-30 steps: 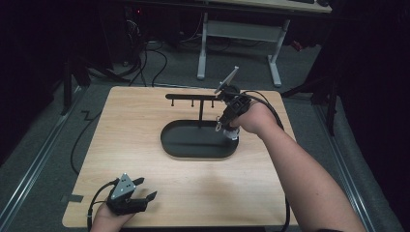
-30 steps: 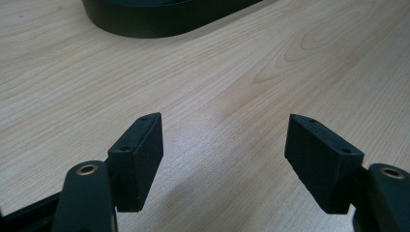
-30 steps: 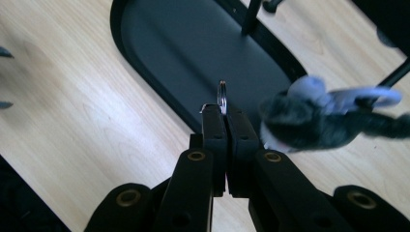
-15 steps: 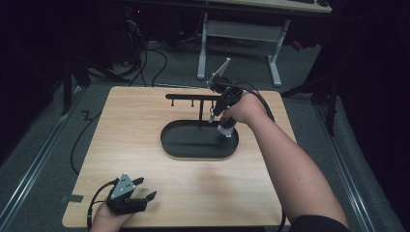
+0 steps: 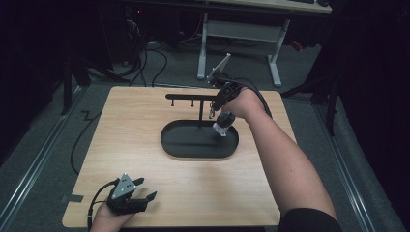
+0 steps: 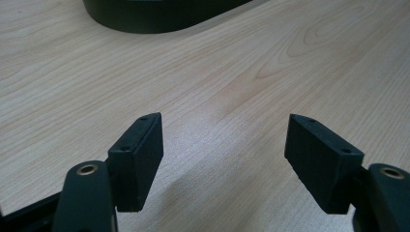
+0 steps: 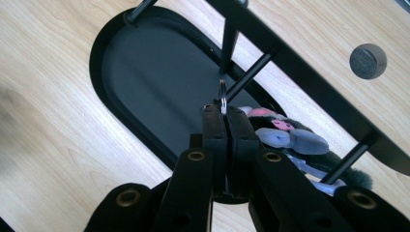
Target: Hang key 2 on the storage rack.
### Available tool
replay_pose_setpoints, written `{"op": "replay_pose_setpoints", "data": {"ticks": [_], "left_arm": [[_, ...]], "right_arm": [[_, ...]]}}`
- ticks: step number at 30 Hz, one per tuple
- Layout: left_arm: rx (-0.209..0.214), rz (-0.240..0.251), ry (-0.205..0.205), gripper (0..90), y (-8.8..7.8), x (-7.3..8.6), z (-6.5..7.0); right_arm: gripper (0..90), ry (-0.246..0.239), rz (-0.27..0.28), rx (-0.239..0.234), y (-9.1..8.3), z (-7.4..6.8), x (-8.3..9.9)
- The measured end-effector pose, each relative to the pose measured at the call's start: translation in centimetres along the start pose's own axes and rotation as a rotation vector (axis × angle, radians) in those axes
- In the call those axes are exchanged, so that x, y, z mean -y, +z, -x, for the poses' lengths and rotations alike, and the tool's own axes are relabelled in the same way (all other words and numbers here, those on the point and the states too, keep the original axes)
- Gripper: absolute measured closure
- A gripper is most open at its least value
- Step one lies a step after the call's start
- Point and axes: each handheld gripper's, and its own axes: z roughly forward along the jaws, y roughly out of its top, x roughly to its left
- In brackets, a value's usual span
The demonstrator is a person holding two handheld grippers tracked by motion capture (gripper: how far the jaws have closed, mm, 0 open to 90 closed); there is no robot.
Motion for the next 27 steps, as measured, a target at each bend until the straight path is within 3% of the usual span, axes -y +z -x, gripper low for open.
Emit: {"op": "replay_pose_setpoints", "data": {"ticks": [10, 12, 17, 27], "left_arm": [[0.001, -0.005, 0.007, 30.6, 0.1, 0.0, 0.2], [0.001, -0.005, 0.007, 30.6, 0.1, 0.0, 0.2], [0.001, -0.007, 0.006, 30.6, 0.1, 0.0, 0.1], [0.002, -0.015, 0.011, 30.6, 0.3, 0.0, 0.2]], "right_arm": [[89.0, 0.036, 0.021, 0.028, 0.2, 0.8, -0.8], [88.9, 0.02, 0.023, 0.033, 0.3, 0.9, -0.8], [84.4, 0.056, 0.045, 0.034, 0.6, 1.2, -0.6], [82.5, 0.053, 0.065, 0.042, -0.7, 0.8, 0.4]]}}
